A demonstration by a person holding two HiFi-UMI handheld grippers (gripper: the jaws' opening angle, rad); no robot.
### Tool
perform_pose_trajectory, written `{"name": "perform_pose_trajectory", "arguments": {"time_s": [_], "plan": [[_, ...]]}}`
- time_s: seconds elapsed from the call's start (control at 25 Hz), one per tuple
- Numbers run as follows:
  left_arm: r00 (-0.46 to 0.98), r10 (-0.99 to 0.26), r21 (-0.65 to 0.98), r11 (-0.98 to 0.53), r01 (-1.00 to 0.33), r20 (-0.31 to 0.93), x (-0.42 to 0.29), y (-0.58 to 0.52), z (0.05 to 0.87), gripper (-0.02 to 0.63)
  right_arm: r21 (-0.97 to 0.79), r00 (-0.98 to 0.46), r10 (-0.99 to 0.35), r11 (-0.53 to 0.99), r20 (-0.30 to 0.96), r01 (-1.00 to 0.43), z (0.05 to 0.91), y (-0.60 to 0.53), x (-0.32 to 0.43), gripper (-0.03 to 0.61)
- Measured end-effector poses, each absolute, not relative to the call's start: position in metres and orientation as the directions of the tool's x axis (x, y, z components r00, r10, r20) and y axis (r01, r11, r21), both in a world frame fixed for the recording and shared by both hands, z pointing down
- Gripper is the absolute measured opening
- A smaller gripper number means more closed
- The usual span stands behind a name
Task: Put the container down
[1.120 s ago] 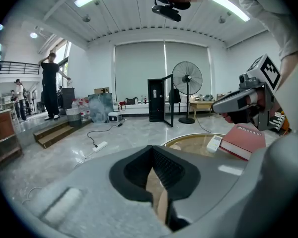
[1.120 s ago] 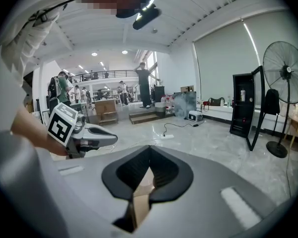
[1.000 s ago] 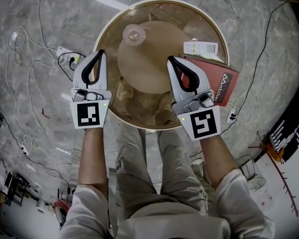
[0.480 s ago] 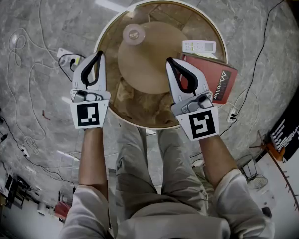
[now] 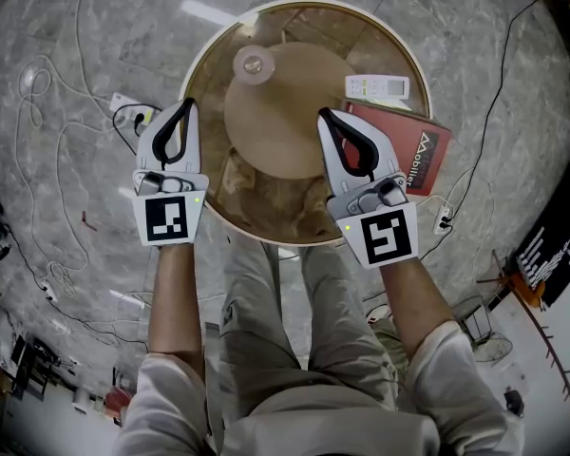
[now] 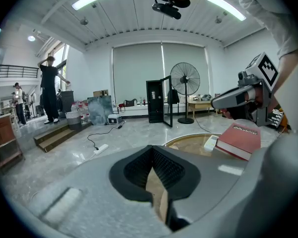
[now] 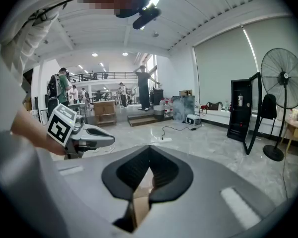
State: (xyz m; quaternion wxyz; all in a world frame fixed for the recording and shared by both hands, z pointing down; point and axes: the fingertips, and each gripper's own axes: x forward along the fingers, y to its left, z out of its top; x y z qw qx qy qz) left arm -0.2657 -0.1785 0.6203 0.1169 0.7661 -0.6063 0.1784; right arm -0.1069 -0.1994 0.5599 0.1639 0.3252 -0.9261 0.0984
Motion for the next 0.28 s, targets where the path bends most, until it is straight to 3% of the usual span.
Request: {"name": "perform_pose_trajectory", "arguments": {"time_s": [0.28], "plan": [[0.207,-0.891,-0.042,-0.244,-0.969,0.404,-0.2623,-0.18,0.6141,0.006,-0.071,-0.739,-0.567,0.774,0.362,-0.629,0.555,-0.1974,-0.1071,0.002]]}}
